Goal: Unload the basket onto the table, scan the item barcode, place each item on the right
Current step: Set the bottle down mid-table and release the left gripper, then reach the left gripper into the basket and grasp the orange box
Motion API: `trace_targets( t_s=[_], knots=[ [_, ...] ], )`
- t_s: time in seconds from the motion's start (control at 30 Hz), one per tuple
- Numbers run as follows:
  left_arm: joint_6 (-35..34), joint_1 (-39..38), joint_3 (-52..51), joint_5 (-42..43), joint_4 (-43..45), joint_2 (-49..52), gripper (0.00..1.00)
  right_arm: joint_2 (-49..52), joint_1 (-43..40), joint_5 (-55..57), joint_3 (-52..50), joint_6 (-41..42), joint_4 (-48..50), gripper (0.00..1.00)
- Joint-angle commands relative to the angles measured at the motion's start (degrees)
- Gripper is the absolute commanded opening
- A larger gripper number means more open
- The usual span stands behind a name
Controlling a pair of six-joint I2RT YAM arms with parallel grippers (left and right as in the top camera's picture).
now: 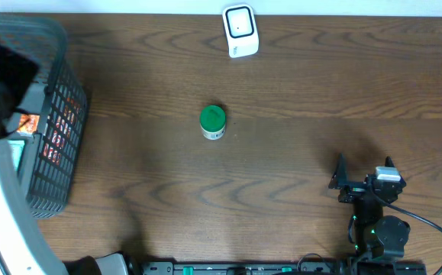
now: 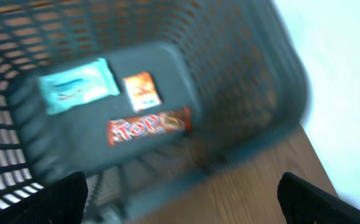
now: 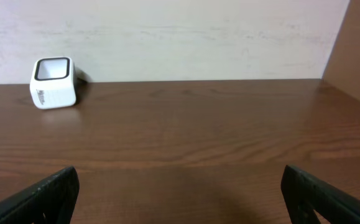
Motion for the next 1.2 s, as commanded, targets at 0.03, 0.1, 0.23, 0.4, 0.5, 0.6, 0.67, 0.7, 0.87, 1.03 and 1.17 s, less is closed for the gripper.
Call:
trace_targets(
  t_s=[0.03, 0.1, 0.23, 0.4, 0.5, 0.6, 0.67, 0.7, 0.87, 1.03, 1.17],
  knots=[
    [-0.35, 4.90, 0.02, 0.74, -0.55, 2.58, 0.98, -0.37, 0.22, 0.13, -0.04, 0.15, -0.24, 0.99],
    [2.19, 5.38, 0.02, 0.04, -0.55, 3.89, 0.98, -0.37, 0.22, 0.13, -0.04, 0.15, -0.24, 0.99],
    [8.59, 5.35, 0.02, -2.49, 1.36, 8.15, 0.98, -0.37, 0.22, 0.13, -0.04, 0.15, -0.24, 0.99],
    [31.47, 5.35, 0.02, -2.03, 4.09, 14.25, 0.98, -0.37, 0.22, 0.13, -0.04, 0.15, -0.24, 0.99],
    [41.97, 5.42, 0.02, -2.05, 4.96, 17.18, 0.98, -0.37, 0.22, 0.13, -0.04, 0.15, -0.24, 0.99],
    [46.90, 5.42, 0.02, -2.05, 5.53, 19.45, 0.98, -0.37, 0.22, 0.13, -0.04, 0.15, -0.24, 0.99],
    [48.81, 5.40, 0.02, -1.99, 5.22, 20.28, 0.98, -0.37, 0.22, 0.13, -0.04, 0.15, -0.24, 0.99],
    [50.27, 5.40, 0.00, -1.99, 5.09, 20.61, 0.98, -0.37, 0.22, 0.13, -0.04, 0.15, -0.24, 0.99],
    [60.00, 7.17, -0.09, -1.84, 10.56, 22.58, 0.98, -0.37, 0.22, 0.13, -0.04, 0.15, -0.24, 0.99],
    [63.12, 9.84, -0.09, 7.43, 11.87, 24.09, 0.98, -0.37, 0.22, 0.13, -0.04, 0.15, -0.24, 0.99],
    [65.81, 11.43, -0.92, 10.43, 11.76, 25.99, 0.98, -0.37, 0.22, 0.13, -0.04, 0.15, -0.24, 0.99]
  ],
)
